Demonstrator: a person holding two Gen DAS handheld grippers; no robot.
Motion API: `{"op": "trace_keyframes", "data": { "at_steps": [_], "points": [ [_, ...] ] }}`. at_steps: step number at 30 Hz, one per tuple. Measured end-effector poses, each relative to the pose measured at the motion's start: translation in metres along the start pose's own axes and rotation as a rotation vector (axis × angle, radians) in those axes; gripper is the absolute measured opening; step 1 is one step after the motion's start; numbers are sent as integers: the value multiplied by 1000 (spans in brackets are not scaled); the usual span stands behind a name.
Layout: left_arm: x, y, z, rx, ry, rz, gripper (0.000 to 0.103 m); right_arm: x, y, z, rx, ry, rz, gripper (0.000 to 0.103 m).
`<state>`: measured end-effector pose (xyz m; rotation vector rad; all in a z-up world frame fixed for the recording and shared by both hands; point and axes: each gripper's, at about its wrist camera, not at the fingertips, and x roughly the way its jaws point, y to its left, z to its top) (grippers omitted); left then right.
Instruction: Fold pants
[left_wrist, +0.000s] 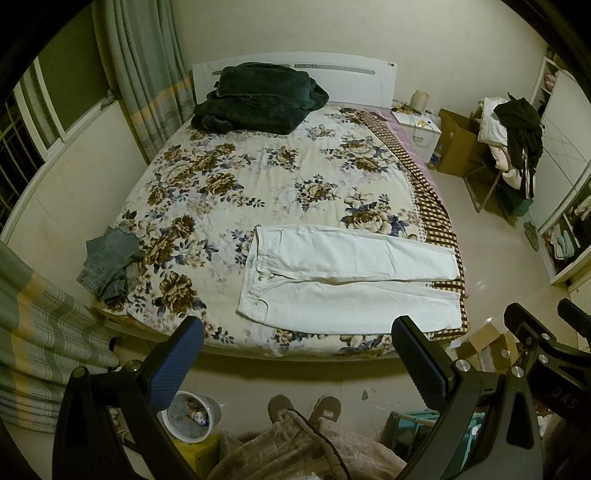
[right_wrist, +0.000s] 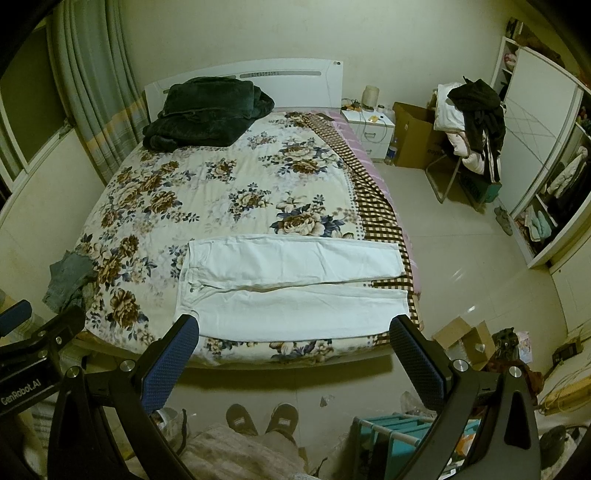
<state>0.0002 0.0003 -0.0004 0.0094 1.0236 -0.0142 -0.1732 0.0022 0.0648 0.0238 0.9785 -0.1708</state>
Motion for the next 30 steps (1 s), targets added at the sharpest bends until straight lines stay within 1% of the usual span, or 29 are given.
{"op": "trace_keyframes", "data": {
  "at_steps": [3, 7, 9, 10, 11, 12, 17, 19, 21, 22, 24, 25, 27, 30],
  "points": [
    [-1, -6, 5, 2, 4, -3, 103, 1, 0, 0, 4, 5, 1, 103],
    [6, -19, 0, 8, 5, -1, 103, 0, -1, -8, 19, 21, 4, 103],
    [12, -16, 3, 11, -13, 22, 103, 3, 1, -11, 32, 30, 2, 103],
    [14, -20, -7, 8, -21, 30, 103, 14, -1, -15, 44, 34, -2, 103],
    [20, -21, -5, 1, -29, 35, 103, 25, 0, -19, 58, 38, -7, 103],
    [31, -10, 3, -4, -35, 48, 103, 29, -1, -20, 70, 40, -12, 103],
    [69, -1, 30, -14, -38, 74, 103, 77, -14, -9, 183, 56, -66, 103],
    [89, 5, 43, -33, -32, 86, 103, 104, -26, 0, 240, 64, -93, 103],
    [112, 8, 55, -48, 4, 88, 103, 132, -37, 6, 279, 77, -119, 103],
    [129, 7, 63, -65, 27, 99, 103, 152, -47, 20, 296, 91, -129, 103],
    [157, 12, 80, -84, 72, 114, 103, 188, -64, 35, 326, 119, -141, 103],
    [174, 11, 88, -100, 101, 123, 103, 208, -74, 43, 345, 139, -143, 103],
    [199, 9, 102, -131, 130, 139, 103, 250, -95, 58, 389, 174, -132, 103],
    [248, 1, 130, -174, 185, 169, 103, 325, -129, 85, 443, 227, -135, 103]
  ]
}}
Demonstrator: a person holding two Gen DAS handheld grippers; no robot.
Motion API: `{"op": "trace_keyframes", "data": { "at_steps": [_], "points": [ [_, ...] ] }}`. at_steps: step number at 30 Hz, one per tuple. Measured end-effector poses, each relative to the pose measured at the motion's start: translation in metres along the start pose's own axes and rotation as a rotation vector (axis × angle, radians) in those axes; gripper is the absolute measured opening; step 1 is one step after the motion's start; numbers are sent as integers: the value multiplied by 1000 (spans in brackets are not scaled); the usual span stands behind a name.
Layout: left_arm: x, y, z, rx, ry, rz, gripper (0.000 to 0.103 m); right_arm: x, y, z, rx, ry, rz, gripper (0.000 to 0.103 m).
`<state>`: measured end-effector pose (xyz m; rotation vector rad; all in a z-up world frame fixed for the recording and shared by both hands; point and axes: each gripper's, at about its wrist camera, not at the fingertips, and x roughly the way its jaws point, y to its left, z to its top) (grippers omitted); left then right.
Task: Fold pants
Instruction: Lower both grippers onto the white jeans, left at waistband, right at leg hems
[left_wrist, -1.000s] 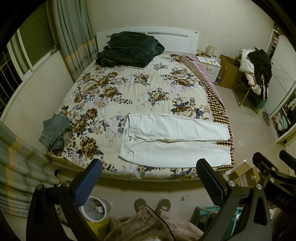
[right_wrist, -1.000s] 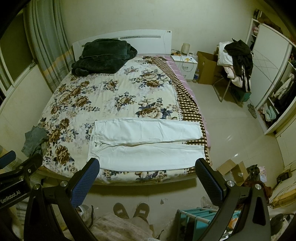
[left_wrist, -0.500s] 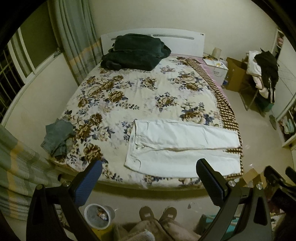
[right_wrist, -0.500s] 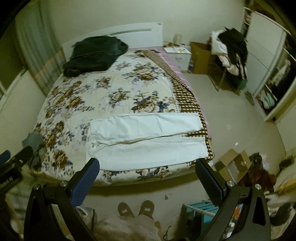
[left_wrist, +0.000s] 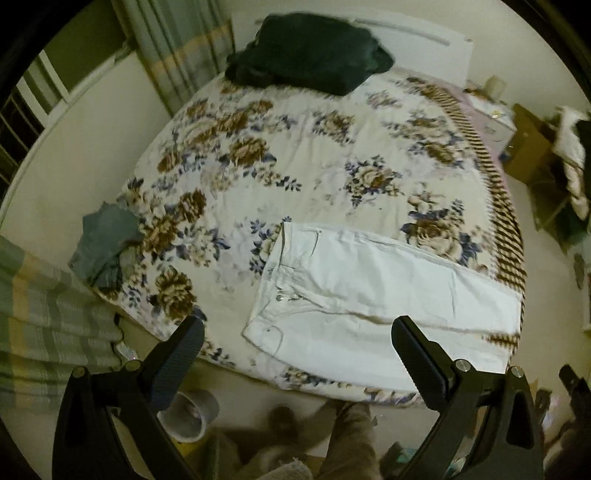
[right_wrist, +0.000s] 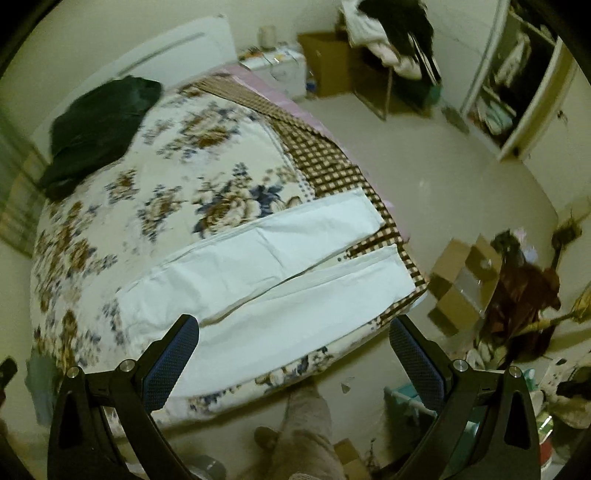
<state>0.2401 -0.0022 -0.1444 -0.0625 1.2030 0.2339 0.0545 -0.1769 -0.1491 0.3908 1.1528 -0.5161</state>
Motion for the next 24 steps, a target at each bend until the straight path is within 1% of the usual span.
{"op": "trace_keyframes", "data": {
  "at_steps": [2, 4, 5, 8, 11, 12, 14, 17, 18, 20, 21, 22, 24],
  "points": [
    [31, -15, 23, -29, 36, 35, 103, 47, -1, 34, 22, 38, -1, 103],
    [70, -31, 48, -70, 93, 56, 103, 99, -3, 71, 45, 88, -4, 103],
    [96, -42, 62, -95, 130, 67, 103, 128, -5, 92, 56, 115, -4, 103],
    [159, -65, 88, -159, 230, 72, 103, 214, -10, 147, 88, 176, -23, 103],
    [230, -88, 107, -225, 336, 65, 103, 293, -22, 187, 140, 227, -49, 103],
    [255, -95, 111, -248, 374, 65, 103, 325, -28, 204, 165, 249, -60, 103],
    [303, -104, 121, -294, 442, 62, 103, 369, -35, 218, 208, 284, -73, 103],
    [356, -111, 130, -353, 496, 68, 103, 436, -53, 240, 282, 340, -93, 103],
    [377, -112, 133, -374, 514, 76, 103, 462, -60, 250, 307, 355, -111, 103],
    [408, -110, 137, -417, 544, 77, 103, 489, -73, 251, 354, 384, -126, 103],
    [425, -108, 139, -442, 562, 85, 103, 512, -79, 256, 382, 405, -142, 103],
    [442, -105, 139, -471, 582, 80, 103, 520, -87, 253, 406, 424, -149, 103],
    [470, -104, 141, -503, 613, 85, 103, 550, -97, 253, 454, 464, -165, 103]
  ]
}}
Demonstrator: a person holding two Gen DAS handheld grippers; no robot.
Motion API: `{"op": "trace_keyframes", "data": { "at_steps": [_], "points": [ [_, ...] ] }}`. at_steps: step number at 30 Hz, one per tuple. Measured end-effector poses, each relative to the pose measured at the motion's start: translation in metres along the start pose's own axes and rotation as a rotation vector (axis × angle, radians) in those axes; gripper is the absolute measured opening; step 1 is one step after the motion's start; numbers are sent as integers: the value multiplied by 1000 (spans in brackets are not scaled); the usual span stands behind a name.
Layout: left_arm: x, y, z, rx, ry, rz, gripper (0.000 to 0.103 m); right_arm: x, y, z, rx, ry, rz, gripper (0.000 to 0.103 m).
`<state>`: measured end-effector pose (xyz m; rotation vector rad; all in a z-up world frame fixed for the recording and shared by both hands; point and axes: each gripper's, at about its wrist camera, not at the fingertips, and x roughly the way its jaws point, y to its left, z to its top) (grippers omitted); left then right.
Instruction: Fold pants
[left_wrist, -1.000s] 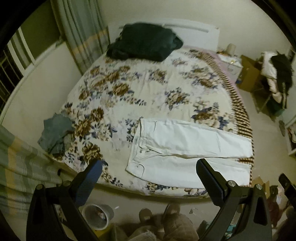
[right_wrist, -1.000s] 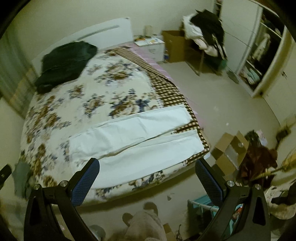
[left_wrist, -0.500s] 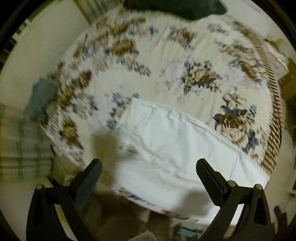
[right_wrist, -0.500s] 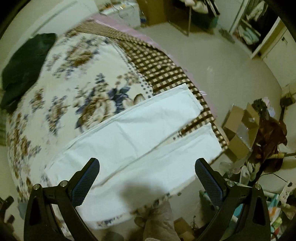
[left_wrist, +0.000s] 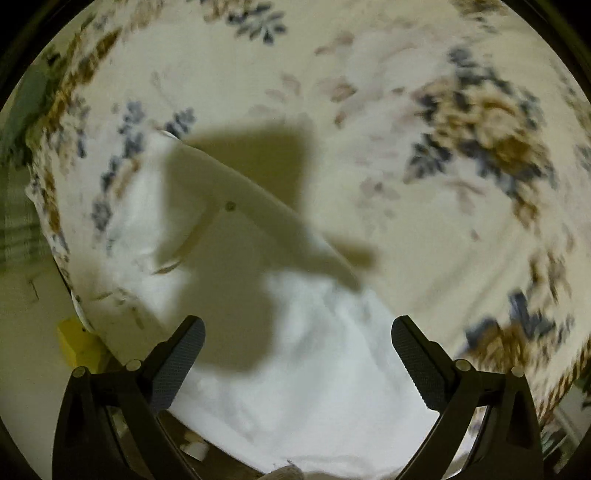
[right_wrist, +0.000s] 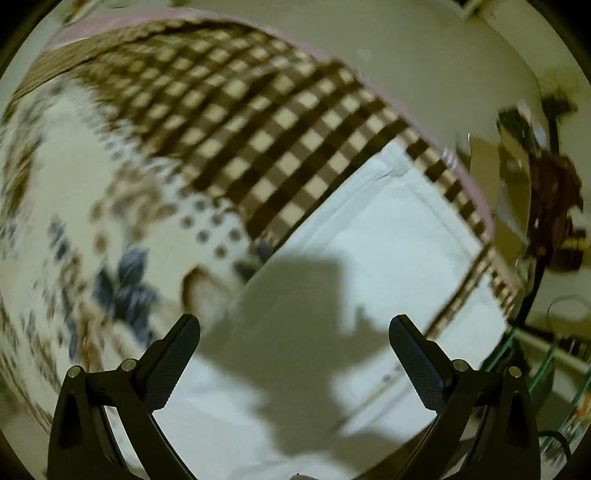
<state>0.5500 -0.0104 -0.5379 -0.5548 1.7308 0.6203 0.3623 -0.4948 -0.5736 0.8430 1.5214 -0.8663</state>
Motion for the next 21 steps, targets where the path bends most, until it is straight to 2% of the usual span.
{"op": "trace_keyframes", "data": {
  "at_steps": [3, 5, 7, 8, 10, 11, 12, 13, 15, 21],
  "points": [
    [25, -3, 19, -37, 29, 3, 100, 32, -3, 16, 55, 49, -19, 102],
    [35, -3, 28, -48, 36, 4, 87, 49, -3, 22, 79, 77, -18, 98],
    [42, 1, 35, -60, 47, -31, 41, 63, -2, 27, 96, 98, -30, 92],
    [42, 4, 36, -65, 45, -35, 33, 66, -2, 29, 98, 97, -32, 86],
    [35, 13, 37, -75, 5, -76, 10, 67, 1, 31, 87, 73, -42, 71],
    [30, 19, 37, -78, -15, -98, 8, 66, 1, 32, 77, 63, -46, 51],
    [24, 27, 35, -87, -26, -130, 5, 64, 3, 32, 65, 53, -47, 25],
    [18, 34, 33, -93, -38, -164, 4, 60, 3, 31, 60, 47, -42, 14],
    [5, 47, 27, -89, -67, -217, 3, 50, 2, 30, 59, 19, -21, 6],
    [-56, 88, 2, -67, -153, -370, 3, -6, -16, 7, 26, -78, 95, 4]
  ]
}}
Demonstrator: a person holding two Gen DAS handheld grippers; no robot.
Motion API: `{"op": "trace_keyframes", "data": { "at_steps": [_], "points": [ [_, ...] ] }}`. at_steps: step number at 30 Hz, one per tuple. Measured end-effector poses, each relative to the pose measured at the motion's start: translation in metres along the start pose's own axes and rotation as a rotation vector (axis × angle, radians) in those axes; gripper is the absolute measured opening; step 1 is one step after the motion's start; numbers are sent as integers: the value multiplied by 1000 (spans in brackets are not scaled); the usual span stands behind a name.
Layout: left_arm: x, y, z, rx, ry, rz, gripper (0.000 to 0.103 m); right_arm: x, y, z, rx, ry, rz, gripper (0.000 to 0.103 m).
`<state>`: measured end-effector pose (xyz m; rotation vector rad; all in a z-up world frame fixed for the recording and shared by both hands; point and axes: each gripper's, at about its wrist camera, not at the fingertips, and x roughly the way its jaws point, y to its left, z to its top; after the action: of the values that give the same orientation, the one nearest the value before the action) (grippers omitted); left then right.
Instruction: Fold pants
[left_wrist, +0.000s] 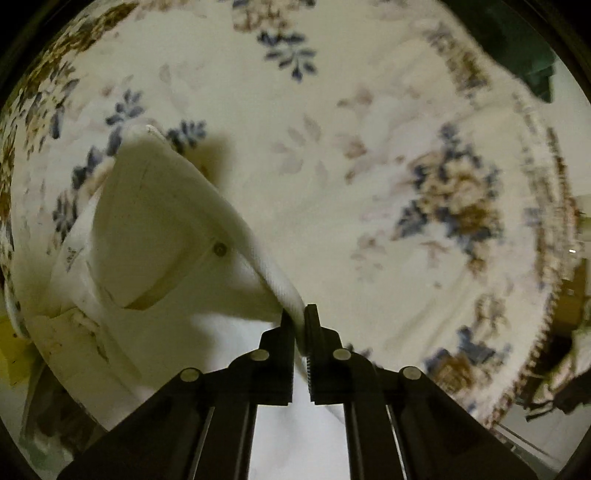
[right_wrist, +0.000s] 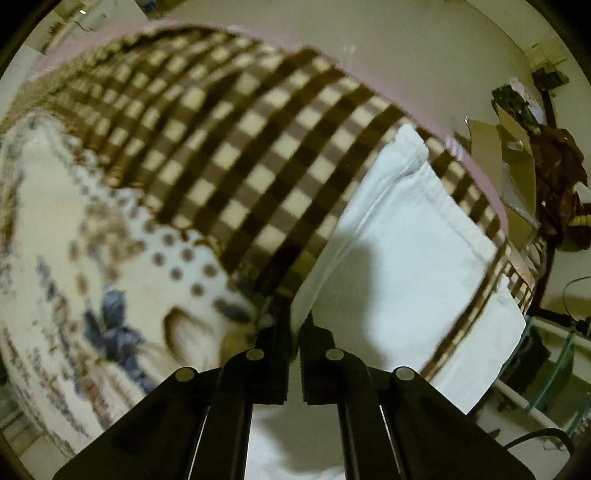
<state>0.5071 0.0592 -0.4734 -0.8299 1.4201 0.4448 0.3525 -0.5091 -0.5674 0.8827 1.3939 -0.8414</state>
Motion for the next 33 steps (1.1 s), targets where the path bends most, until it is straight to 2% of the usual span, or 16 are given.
{"op": "trace_keyframes", "data": {
  "at_steps": [6, 10, 14, 17, 24, 28, 33],
  "points": [
    [-57, 46, -39, 65, -65, -141, 3, -80, -42, -46, -19, -94, 114, 4],
    [-82, 88, -66, 126, -68, -218, 3, -124, -113, -81, -24, -144, 164, 4],
    [-80, 133, -99, 177, -52, -219, 3, -131, -165, -126, -32, -178, 141, 4],
    [-61, 165, -119, 199, -24, -188, 3, -116, -203, -156, -30, -184, 95, 4],
    [15, 247, -158, 124, 60, -92, 3, -43, -269, -193, -14, -113, -3, 4],
    [45, 277, -175, 75, 98, -63, 3, -12, -282, -202, -15, -91, -30, 4],
    [53, 281, -185, 93, 88, -48, 3, 7, -285, -205, -53, -88, -56, 4]
  ]
}}
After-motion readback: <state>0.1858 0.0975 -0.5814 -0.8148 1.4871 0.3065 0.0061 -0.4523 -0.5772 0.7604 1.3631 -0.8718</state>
